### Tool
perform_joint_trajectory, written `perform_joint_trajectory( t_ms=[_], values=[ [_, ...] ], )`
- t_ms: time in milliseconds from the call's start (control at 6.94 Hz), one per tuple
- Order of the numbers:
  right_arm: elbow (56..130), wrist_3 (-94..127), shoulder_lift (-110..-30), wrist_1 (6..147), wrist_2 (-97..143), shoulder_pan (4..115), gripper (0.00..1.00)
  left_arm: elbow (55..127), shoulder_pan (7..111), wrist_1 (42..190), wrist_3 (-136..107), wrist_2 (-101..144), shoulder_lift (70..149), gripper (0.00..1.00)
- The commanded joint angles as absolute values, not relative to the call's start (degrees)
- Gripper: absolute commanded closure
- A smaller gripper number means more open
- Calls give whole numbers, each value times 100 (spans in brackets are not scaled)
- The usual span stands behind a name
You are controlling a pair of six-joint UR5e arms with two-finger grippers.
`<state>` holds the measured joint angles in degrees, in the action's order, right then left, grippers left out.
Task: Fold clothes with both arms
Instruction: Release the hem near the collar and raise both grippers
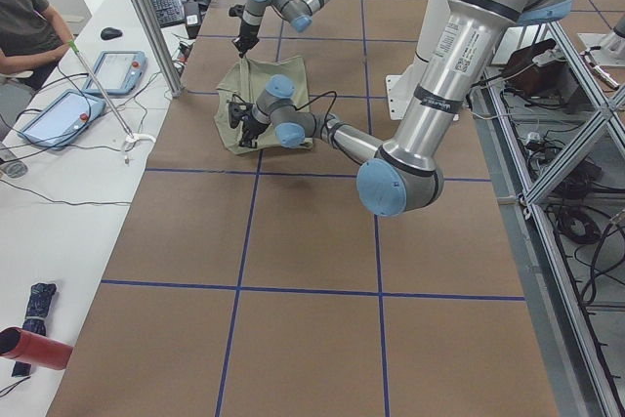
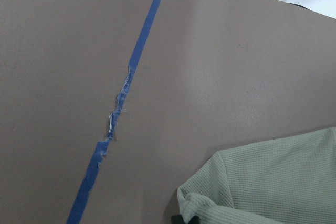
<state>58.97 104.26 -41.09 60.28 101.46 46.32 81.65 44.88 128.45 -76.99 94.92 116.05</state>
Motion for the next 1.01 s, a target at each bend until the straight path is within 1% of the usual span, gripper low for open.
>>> perform_joint_trajectory(
  t_ms=[0, 144, 288, 432, 576, 721, 865],
  values=[
    [5836, 10241, -4078, 6012, 10108, 4632, 27, 8112, 4526, 12998, -7699, 9492, 11602, 71],
    [5801, 10144, -4061, 6012, 10107, 4641, 1, 8121, 4535, 13016, -7691, 9501, 11602, 68],
    [5853, 9986, -4026, 6012, 10134, 4754, 0, 8121, 4535, 13025, -7690, 9510, 11602, 68],
    [6062, 10010, -4086, 6012, 10169, 4824, 0, 8121, 4587, 13191, -7508, 9518, 11602, 65],
    [6587, 10054, -4374, 6029, 10291, 4834, 0, 8130, 4631, 13375, -7480, 9536, 11567, 64],
    [7288, 10124, -4908, 6012, 10666, 4825, 0, 8130, 4641, 13377, -7479, 9545, 11566, 64],
    [8052, 10395, -5574, 5994, 10644, 4468, 0, 8156, 4641, 13377, -7488, 9545, 11558, 63]
  ],
)
